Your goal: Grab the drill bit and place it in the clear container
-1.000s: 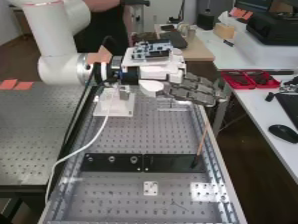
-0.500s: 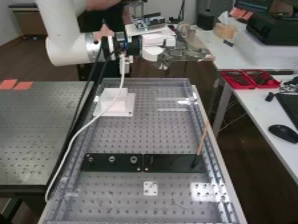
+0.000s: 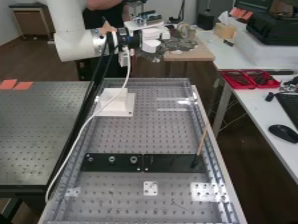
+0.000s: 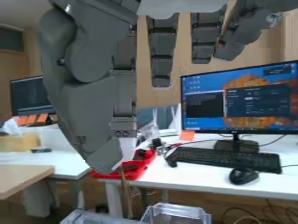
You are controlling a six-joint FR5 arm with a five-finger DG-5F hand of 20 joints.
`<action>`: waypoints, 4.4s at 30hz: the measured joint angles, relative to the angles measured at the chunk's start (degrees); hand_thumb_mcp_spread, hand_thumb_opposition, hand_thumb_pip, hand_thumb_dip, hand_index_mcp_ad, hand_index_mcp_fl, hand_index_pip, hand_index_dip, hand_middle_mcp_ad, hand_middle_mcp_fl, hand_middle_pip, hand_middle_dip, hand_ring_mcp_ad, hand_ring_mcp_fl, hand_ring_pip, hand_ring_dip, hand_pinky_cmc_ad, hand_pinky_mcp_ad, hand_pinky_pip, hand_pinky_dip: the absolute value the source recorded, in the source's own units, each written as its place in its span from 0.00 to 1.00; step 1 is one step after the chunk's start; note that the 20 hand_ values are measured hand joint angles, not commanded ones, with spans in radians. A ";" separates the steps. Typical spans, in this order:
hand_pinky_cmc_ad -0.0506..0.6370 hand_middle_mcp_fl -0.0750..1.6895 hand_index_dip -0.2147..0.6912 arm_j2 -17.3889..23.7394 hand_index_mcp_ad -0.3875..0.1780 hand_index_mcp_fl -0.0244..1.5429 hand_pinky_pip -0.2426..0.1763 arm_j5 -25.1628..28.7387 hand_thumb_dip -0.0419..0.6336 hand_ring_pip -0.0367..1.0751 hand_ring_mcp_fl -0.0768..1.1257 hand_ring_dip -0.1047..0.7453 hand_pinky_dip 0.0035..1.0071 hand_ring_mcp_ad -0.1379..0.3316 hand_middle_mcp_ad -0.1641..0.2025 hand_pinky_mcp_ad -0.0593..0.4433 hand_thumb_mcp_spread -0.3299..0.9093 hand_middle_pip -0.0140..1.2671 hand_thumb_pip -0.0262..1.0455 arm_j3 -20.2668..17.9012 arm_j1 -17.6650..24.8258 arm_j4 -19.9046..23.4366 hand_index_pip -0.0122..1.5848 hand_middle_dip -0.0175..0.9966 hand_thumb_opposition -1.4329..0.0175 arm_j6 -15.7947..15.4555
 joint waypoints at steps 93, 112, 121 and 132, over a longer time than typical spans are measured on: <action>0.42 0.07 0.51 -16.36 0.48 0.17 0.33 3.74 0.42 0.12 0.10 0.11 0.16 0.78 0.60 0.42 0.57 0.11 0.45 11.05 1.04 -10.54 0.12 0.19 0.43 0.22; 0.43 0.05 0.51 -2.05 0.54 0.14 0.27 5.75 0.32 0.11 0.09 0.11 0.21 0.78 0.60 0.42 0.52 0.12 0.43 3.94 -3.42 -11.95 0.08 0.19 0.48 0.40; 0.55 0.07 0.51 7.83 0.55 0.17 0.27 10.03 0.25 0.11 0.08 0.12 0.29 0.78 0.60 0.45 0.52 0.12 0.37 0.25 -6.72 -13.80 0.07 0.19 0.48 1.15; 0.58 0.09 0.54 12.54 0.58 0.19 0.27 16.27 0.25 0.11 0.07 0.11 0.30 0.78 0.61 0.45 0.52 0.12 0.36 -1.00 -7.86 -15.23 0.07 0.19 0.48 0.99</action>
